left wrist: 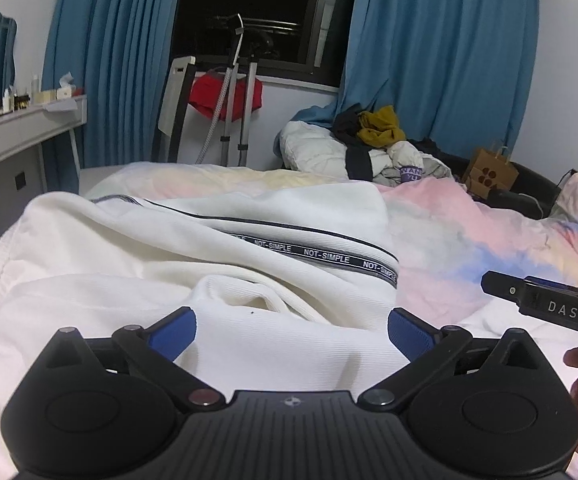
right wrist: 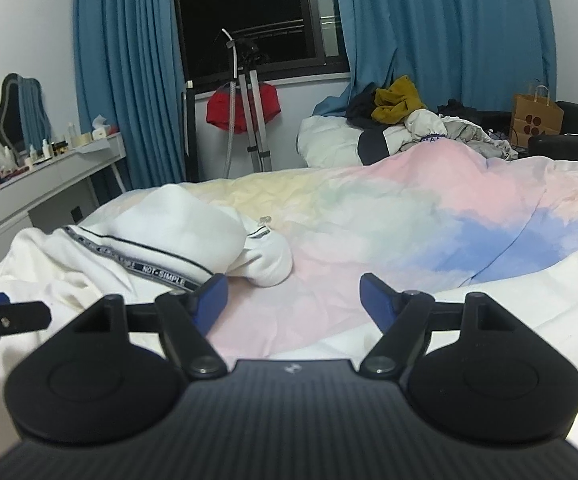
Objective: Fold clothes
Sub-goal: 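Grasp the ribbed leg cuff with the right tool and lift it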
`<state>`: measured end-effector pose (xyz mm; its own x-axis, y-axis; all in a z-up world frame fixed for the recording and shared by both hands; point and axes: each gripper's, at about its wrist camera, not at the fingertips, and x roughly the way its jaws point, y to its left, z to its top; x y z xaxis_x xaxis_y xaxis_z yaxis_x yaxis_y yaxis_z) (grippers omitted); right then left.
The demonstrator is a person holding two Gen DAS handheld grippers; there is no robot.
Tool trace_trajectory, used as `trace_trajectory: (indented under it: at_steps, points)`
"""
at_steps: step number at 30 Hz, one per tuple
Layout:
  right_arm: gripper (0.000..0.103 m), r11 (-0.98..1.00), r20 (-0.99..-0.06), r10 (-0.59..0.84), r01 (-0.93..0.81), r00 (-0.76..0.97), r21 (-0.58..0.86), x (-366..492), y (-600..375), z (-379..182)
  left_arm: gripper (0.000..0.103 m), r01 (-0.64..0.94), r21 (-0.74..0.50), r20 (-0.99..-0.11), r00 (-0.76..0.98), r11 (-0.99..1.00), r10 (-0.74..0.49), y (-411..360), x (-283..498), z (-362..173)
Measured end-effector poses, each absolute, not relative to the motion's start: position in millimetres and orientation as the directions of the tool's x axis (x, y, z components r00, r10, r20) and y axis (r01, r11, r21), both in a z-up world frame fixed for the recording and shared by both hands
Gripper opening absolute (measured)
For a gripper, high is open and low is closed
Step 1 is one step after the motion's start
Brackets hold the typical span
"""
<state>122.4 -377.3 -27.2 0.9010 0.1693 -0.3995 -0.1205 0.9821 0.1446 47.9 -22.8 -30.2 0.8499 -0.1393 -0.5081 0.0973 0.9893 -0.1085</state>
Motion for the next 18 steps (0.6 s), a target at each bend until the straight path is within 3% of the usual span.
trace_trajectory:
  at_steps: [13,18]
  points:
    - [0.071,0.935,-0.523,0.206,-0.009,0.827,0.353,216,-404,-52,0.103,0.07,-0.17,-0.56,0.814,0.983,-0.155,-10,58,-42]
    - [0.069,0.807,-0.515,0.348,0.029,0.783,0.59,272,-420,-84,0.103,0.009,-0.296,-0.609,0.769,0.955,-0.196,1,73,-60]
